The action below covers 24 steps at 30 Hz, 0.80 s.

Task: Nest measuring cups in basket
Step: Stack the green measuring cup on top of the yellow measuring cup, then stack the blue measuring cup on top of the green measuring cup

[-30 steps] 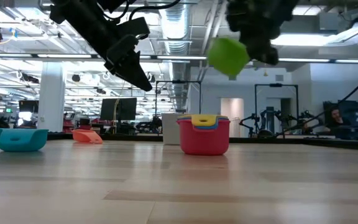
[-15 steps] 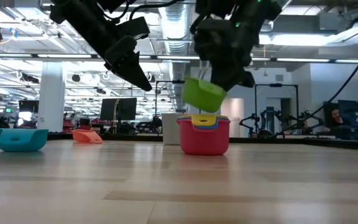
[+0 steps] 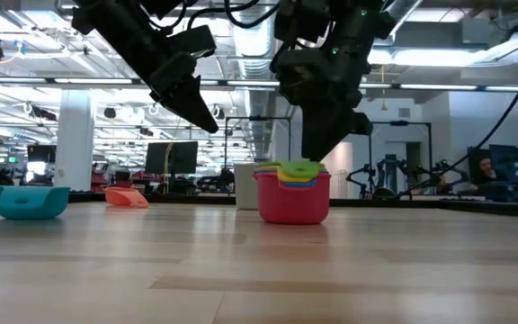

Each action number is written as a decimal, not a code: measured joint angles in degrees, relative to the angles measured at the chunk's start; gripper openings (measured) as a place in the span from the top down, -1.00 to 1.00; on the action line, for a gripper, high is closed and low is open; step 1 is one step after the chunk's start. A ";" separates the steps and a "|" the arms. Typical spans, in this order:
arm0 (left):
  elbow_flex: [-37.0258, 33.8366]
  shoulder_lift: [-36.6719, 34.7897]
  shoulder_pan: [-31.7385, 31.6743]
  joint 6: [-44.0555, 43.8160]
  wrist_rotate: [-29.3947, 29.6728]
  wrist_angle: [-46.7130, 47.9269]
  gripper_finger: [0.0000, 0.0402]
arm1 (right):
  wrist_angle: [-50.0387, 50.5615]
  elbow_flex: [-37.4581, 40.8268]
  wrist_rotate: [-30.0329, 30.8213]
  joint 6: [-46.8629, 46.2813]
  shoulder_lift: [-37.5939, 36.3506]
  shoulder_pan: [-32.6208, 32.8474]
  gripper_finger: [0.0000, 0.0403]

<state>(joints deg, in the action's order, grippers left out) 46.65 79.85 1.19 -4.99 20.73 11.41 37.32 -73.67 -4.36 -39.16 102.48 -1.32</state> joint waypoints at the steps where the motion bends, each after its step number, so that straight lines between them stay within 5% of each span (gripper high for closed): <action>1: 0.00 0.00 0.00 0.00 -0.02 0.08 0.53 | -0.03 0.00 0.05 0.00 -0.08 0.02 0.40; 5: 0.00 0.00 0.00 -0.03 0.00 0.55 0.53 | 0.30 0.00 1.95 0.28 -1.72 0.69 0.31; 16: 0.00 0.00 0.15 -3.46 3.65 7.00 0.53 | 10.60 0.21 21.67 -0.77 -6.91 8.95 0.22; 24: 0.00 -0.73 0.20 -8.61 8.19 17.19 0.53 | 2.76 15.43 24.00 -11.67 -11.27 13.91 0.32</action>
<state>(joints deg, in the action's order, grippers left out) 46.65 79.12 1.39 -13.60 28.92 28.60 40.08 -58.24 19.64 -50.82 91.20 12.59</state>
